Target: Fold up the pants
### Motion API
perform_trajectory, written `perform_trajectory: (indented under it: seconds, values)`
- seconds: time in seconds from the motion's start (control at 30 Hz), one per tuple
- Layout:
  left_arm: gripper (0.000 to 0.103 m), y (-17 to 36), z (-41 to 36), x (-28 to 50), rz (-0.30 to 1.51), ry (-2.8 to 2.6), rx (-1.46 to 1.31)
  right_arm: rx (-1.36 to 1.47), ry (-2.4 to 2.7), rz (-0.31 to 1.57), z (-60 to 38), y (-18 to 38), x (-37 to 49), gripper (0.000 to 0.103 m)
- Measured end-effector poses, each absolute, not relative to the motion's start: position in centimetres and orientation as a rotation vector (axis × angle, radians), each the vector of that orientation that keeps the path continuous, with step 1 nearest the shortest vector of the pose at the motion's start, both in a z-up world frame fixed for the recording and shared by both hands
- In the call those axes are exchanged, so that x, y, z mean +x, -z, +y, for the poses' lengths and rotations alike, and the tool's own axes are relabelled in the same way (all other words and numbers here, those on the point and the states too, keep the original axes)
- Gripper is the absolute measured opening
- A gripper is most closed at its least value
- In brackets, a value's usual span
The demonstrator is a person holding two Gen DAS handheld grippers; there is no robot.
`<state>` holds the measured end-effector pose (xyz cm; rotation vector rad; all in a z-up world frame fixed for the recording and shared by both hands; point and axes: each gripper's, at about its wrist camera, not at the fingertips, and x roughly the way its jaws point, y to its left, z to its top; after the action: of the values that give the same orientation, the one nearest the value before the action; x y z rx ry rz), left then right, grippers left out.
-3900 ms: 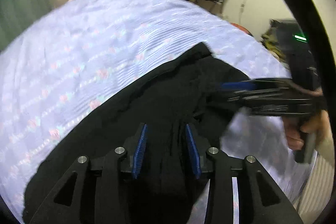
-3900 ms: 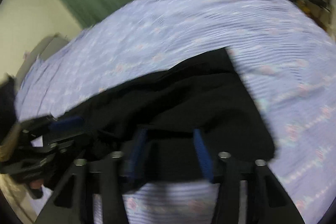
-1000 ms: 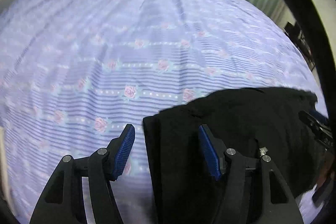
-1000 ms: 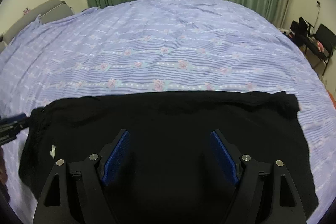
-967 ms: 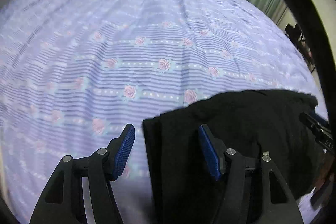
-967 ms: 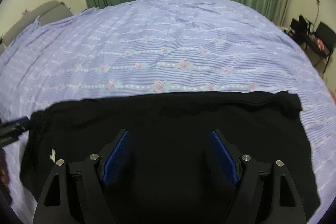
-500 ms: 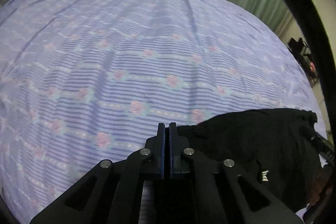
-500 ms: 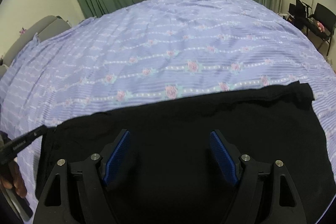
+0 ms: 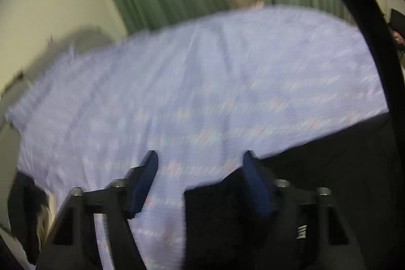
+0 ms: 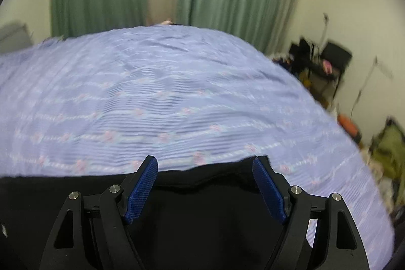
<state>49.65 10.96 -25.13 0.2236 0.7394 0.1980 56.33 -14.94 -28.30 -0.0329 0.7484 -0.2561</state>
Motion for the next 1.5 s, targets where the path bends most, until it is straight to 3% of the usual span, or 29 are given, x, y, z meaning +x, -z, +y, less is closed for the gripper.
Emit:
perform_trajectory:
  seconds: [0.13, 0.27, 0.43, 0.5, 0.57, 0.8, 0.87, 0.9, 0.97, 1.17, 1.5]
  values:
    - [0.068, 23.6, 4.6, 50.3, 0.697, 0.07, 0.229, 0.07, 0.215, 0.81, -20.3, 29.2, 57.0, 0.079]
    - [0.067, 26.0, 0.9, 52.7, 0.756, 0.188, 0.225, 0.08, 0.148, 0.867, -24.2, 30.8, 58.0, 0.077]
    - [0.054, 29.4, -2.0, 54.9, 0.853, 0.271, 0.156, 0.074, 0.042, 0.978, -26.2, 33.7, 60.1, 0.062]
    - [0.04, 31.0, -2.4, 55.1, 0.883, 0.239, 0.163, 0.087, 0.025, 1.0, -26.6, 34.7, 60.9, 0.06]
    - [0.033, 33.1, -1.7, 56.3, 0.939, 0.179, 0.135, 0.06, 0.04, 0.99, -26.6, 35.1, 61.9, 0.06]
    - [0.033, 33.6, -0.9, 56.5, 0.942, 0.14, 0.123, -0.006, 0.131, 0.943, -25.5, 34.2, 63.5, 0.06]
    - [0.04, 31.6, 0.1, 55.6, 0.903, 0.123, 0.112, -0.009, 0.185, 0.894, -25.3, 32.3, 62.2, 0.064]
    - [0.052, 30.5, 0.7, 55.0, 0.872, 0.118, 0.099, -0.006, 0.199, 0.854, -24.9, 31.0, 61.2, 0.068]
    - [0.065, 27.7, 2.6, 53.4, 0.803, 0.098, 0.056, -0.01, 0.198, 0.812, -23.6, 28.9, 59.4, 0.076]
    - [0.074, 23.6, 10.4, 48.0, 0.757, -0.002, 0.027, -0.017, 0.071, 0.766, -16.0, 24.3, 53.2, 0.08]
    - [0.083, 29.3, 20.0, 42.4, 0.956, -0.008, -0.218, -0.094, -0.161, 0.942, -4.0, 28.6, 46.2, 0.08]
